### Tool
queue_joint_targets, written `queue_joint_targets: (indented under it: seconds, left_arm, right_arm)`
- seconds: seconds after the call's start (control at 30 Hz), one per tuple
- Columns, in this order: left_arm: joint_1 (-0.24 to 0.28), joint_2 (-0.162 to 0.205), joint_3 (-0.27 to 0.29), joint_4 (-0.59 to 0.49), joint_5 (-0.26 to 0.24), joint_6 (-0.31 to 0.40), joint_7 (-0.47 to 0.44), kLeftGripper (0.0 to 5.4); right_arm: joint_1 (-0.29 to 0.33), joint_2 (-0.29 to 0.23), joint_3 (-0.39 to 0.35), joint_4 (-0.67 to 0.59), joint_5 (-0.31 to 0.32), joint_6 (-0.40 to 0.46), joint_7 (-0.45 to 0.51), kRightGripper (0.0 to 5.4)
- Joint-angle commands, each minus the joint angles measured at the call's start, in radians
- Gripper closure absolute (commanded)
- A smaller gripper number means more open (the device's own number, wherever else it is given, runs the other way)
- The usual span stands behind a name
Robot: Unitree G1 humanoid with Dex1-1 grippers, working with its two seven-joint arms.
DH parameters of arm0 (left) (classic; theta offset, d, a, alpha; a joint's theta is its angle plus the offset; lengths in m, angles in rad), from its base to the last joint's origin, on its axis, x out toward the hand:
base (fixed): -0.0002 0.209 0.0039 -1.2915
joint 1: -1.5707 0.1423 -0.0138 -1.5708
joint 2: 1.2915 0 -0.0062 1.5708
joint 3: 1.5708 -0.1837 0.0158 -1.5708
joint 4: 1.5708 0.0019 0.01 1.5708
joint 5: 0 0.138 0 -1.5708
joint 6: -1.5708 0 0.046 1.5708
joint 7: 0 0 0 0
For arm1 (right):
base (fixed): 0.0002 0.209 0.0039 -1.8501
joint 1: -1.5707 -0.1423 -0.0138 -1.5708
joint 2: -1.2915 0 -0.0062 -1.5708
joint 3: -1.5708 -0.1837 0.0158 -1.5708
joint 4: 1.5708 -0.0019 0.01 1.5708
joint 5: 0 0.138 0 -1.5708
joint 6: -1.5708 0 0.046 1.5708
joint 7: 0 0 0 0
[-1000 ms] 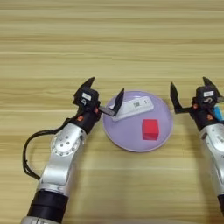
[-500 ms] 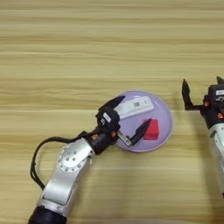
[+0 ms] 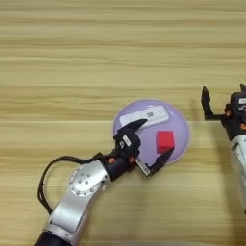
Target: Move the objects on the table
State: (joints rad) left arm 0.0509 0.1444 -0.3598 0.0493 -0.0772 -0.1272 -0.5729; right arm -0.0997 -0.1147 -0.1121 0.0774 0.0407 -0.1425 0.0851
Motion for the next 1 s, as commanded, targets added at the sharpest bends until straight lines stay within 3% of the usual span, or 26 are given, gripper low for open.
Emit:
queue_joint_targets:
  seconds: [0.03, 0.6, 1.0]
  left_arm:
    - [-0.025, 0.001, 0.005, 0.03, 0.016, -0.007, 0.006, 0.0]
    - [-0.04, 0.002, 0.003, 0.067, 0.019, -0.021, -0.001, 0.0]
    - [-0.056, 0.08, -0.007, -0.027, 0.075, 0.028, -0.015, 0.0]
  right_arm:
    - [-0.011, 0.004, 0.004, 0.004, 0.002, 0.001, -0.005, 0.03]
    - [0.002, 0.012, 0.023, -0.009, -0.006, 0.004, -0.018, 0.03]
    - [-0.027, 0.04, 0.042, 0.052, -0.015, -0.01, -0.042, 0.03]
